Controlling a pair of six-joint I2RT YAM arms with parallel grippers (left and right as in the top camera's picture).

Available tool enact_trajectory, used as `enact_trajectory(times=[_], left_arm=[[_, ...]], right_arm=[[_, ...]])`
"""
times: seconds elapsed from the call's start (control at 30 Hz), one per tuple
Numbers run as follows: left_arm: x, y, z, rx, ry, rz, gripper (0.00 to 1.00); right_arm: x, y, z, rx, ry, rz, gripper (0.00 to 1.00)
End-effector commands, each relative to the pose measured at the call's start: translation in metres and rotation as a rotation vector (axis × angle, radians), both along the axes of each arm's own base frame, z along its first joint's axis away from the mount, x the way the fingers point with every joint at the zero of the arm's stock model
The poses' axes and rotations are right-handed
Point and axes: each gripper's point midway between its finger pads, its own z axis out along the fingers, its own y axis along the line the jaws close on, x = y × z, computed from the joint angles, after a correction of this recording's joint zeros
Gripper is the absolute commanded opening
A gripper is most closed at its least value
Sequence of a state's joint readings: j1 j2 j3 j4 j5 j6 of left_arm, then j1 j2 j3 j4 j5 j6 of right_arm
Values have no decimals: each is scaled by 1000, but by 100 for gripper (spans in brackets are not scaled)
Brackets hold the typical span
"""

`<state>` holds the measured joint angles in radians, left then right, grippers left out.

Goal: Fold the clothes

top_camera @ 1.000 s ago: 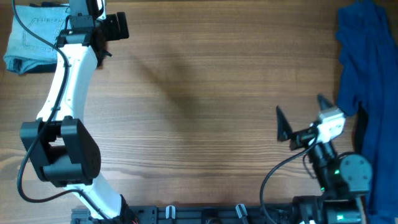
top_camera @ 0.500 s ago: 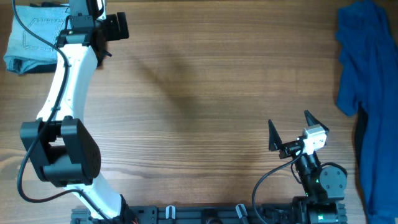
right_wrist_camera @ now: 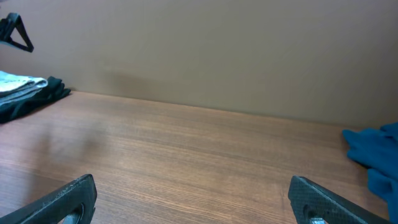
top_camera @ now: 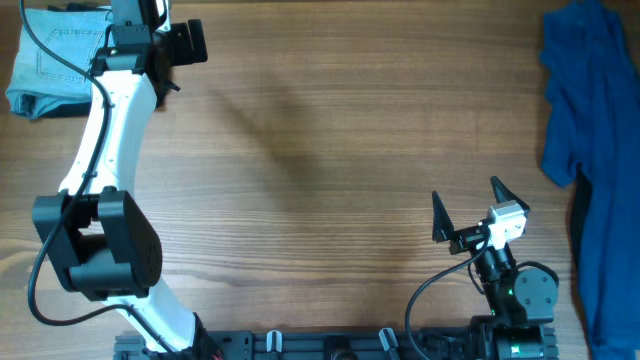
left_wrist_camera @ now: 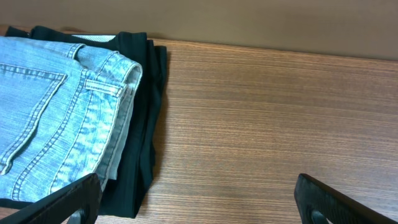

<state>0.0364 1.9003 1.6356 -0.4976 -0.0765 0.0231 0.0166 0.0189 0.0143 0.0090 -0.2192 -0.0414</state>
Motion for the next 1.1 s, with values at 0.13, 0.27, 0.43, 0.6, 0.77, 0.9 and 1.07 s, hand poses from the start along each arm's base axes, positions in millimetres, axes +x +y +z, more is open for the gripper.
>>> enact_trajectory(times=[0.13,0.27,0.43,0.6,0.77,0.9,1.07], left_arm=[[1,-3,6,-15,-15,-4,100],[-1,-7,13,-12,-27,-11,100],[-22,-33,60,6,-82,-53,100],[-57,-41,128,0,-212,-74,100],[-109,-35,148,-42,-268,-93,100],[-160,-31,135,-102,-304,-130,100],[-239,-36,95,-131,-419,-163,100]], right_arm=[[0,-2,1,16,-11,-12,100],[0,-2,1,15,-11,-12,100],[0,-2,1,15,-11,-12,100],[0,-2,1,16,-11,-12,100],[0,-2,1,16,-11,-12,100],[0,-2,1,16,-11,-12,99],[0,-2,1,16,-11,-12,100]])
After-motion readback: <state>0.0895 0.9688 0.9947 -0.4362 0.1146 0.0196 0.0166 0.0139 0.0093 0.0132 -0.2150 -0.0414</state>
